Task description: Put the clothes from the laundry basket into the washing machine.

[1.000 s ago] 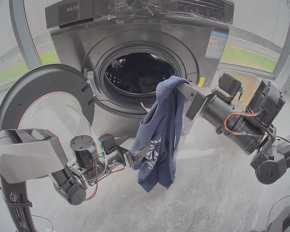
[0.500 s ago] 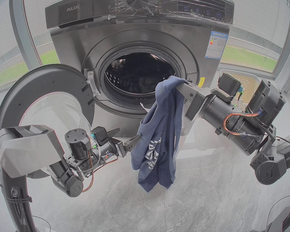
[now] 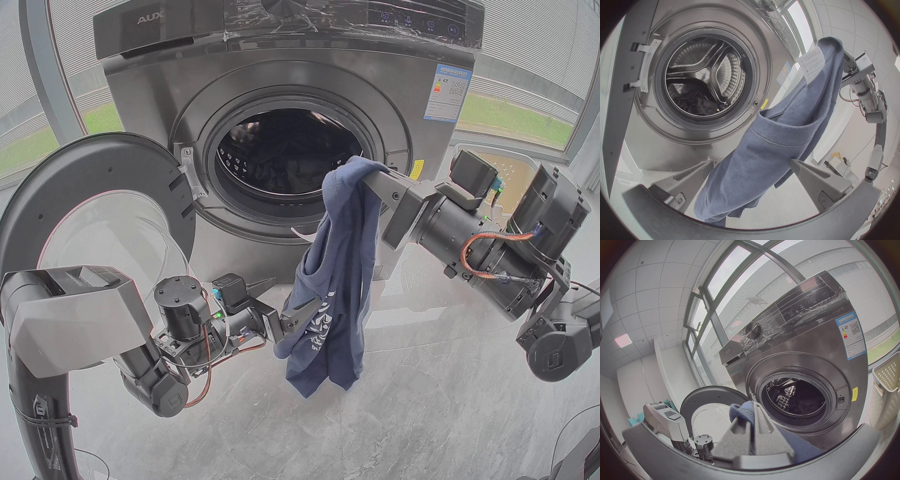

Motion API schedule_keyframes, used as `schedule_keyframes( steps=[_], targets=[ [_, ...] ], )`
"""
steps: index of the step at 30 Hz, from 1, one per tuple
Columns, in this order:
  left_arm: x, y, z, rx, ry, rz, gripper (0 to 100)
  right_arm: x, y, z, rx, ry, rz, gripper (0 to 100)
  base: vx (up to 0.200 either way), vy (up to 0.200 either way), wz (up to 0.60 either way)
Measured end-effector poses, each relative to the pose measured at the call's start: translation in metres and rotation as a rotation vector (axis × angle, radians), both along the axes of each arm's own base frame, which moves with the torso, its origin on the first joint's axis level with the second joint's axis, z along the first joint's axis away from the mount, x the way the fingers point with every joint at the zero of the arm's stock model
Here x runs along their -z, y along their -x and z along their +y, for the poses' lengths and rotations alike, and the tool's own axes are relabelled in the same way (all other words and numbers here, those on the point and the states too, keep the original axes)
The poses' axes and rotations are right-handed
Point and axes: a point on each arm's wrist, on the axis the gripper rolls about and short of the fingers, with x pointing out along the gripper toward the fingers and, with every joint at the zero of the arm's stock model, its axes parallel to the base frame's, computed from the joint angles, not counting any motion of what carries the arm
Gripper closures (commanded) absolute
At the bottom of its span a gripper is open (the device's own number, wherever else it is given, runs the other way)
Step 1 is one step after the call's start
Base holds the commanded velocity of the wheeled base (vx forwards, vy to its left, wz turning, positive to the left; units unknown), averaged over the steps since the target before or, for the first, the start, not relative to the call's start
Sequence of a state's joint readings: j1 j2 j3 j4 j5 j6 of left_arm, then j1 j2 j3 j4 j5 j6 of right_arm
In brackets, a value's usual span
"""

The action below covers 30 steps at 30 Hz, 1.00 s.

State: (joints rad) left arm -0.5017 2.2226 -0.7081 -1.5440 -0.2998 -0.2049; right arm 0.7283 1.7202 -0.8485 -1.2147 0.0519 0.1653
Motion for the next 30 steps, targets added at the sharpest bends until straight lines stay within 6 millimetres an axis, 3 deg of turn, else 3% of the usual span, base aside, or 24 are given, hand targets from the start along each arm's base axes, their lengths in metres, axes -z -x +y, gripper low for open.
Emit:
schedule_keyframes(
  steps=[18,19,30],
  targets=[
    [0.006,-0.02,-0.014,0.007,0.022,-0.029,0,0.002,0.003,0.003,-0.012,0.003,0.005,100,0.0,0.0,0.0],
    [0.007,-0.02,-0.014,0.008,0.022,-0.027,100,0.002,0.003,0.003,-0.012,0.003,0.005,100,0.0,0.0,0.0],
    [0.006,-0.028,-0.022,0.016,0.037,-0.05,100,0.003,0.003,0.003,-0.012,0.005,0.009,100,0.0,0.0,0.0]
  ],
)
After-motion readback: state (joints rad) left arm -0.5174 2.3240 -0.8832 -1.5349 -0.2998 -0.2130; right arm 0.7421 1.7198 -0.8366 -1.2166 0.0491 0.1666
